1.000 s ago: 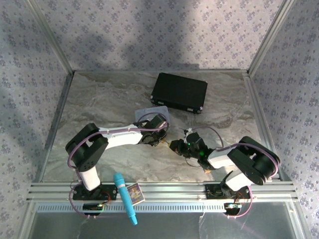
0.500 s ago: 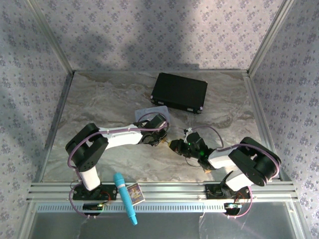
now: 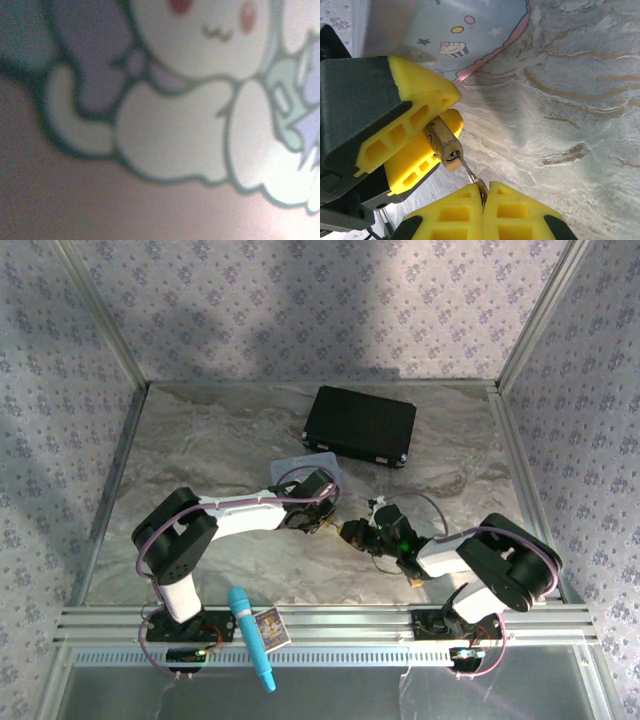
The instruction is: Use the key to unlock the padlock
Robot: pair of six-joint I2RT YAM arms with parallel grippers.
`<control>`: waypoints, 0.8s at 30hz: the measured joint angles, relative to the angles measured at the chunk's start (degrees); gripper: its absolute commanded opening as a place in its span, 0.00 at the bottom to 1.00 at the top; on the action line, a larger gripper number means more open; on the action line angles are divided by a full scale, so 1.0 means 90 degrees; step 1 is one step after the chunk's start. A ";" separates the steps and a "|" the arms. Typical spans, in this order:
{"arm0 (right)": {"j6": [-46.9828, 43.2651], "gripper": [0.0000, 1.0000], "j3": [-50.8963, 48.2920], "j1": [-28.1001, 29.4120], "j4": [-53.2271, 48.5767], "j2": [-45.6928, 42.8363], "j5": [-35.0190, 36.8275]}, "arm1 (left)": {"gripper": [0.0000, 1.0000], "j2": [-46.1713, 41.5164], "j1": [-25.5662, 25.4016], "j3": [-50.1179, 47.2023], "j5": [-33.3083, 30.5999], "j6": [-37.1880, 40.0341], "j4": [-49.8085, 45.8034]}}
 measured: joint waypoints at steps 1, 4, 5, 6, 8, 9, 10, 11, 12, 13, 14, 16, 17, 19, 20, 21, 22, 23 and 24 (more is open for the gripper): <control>0.0000 0.00 0.0005 0.0000 0.0049 0.0053 -0.0027 | 0.13 0.0010 0.0000 0.0005 -0.0019 0.0000 0.0007; 0.0002 0.00 0.0015 -0.0002 0.0187 0.0182 -0.0061 | 0.13 0.0032 0.0000 0.0022 -0.0073 0.0000 0.0005; 0.0002 0.00 0.0015 -0.0005 0.0223 0.0206 -0.0070 | 0.13 0.0034 0.0000 0.0024 -0.0083 0.0000 0.0005; 0.0005 0.00 0.0015 -0.0007 0.0253 0.0221 -0.0092 | 0.13 0.0036 0.0000 0.0024 -0.0090 0.0000 0.0007; 0.0015 0.00 0.0012 -0.0019 0.0282 0.0231 -0.0114 | 0.13 0.0044 0.0000 0.0024 -0.0109 0.0000 0.0012; 0.0024 0.00 0.0012 -0.0029 0.0284 0.0231 -0.0124 | 0.13 0.0049 0.0000 0.0024 -0.0112 0.0000 0.0012; 0.0024 0.00 0.0012 -0.0039 0.0287 0.0231 -0.0138 | 0.13 0.0051 0.0000 0.0024 -0.0114 0.0000 0.0015; 0.0024 0.00 0.0012 -0.0049 0.0287 0.0231 -0.0151 | 0.13 0.0053 0.0000 0.0027 -0.0114 -0.0002 0.0015; 0.0027 0.00 0.0012 -0.0063 0.0289 0.0231 -0.0163 | 0.13 0.0058 0.0000 0.0036 -0.0114 -0.0005 0.0010; 0.0027 0.00 0.0012 -0.0070 0.0294 0.0231 -0.0163 | 0.13 0.0063 0.0000 0.0036 -0.0114 -0.0010 0.0015; 0.0029 0.00 0.0010 -0.0080 0.0306 0.0231 -0.0168 | 0.13 0.0063 0.0000 0.0036 -0.0117 -0.0017 0.0019; 0.0058 0.00 -0.0010 -0.0104 0.0350 0.0231 -0.0175 | 0.13 0.0068 0.0000 0.0041 -0.0117 -0.0049 0.0036; 0.0075 0.00 -0.0019 -0.0119 0.0379 0.0231 -0.0187 | 0.13 0.0068 0.0000 0.0046 -0.0117 -0.0051 0.0036; 0.0117 0.00 -0.0044 -0.0134 0.0430 0.0231 -0.0192 | 0.13 0.0073 0.0000 0.0049 -0.0114 -0.0066 0.0044; 0.0126 0.00 -0.0044 -0.0138 0.0430 0.0231 -0.0199 | 0.13 0.0073 0.0000 0.0049 -0.0114 -0.0073 0.0051; 0.0146 0.00 -0.0044 -0.0146 0.0432 0.0231 -0.0211 | 0.13 0.0075 0.0000 0.0049 -0.0114 -0.0078 0.0061; 0.0151 0.00 -0.0044 -0.0146 0.0432 0.0231 -0.0214 | 0.13 0.0078 0.0000 0.0049 -0.0117 -0.0090 0.0070; 0.0170 0.00 -0.0044 -0.0146 0.0440 0.0231 -0.0211 | 0.13 0.0080 0.0000 0.0049 -0.0117 -0.0095 0.0083; 0.0177 0.00 -0.0049 -0.0146 0.0452 0.0231 -0.0211 | 0.13 0.0080 0.0000 0.0049 -0.0117 -0.0095 0.0085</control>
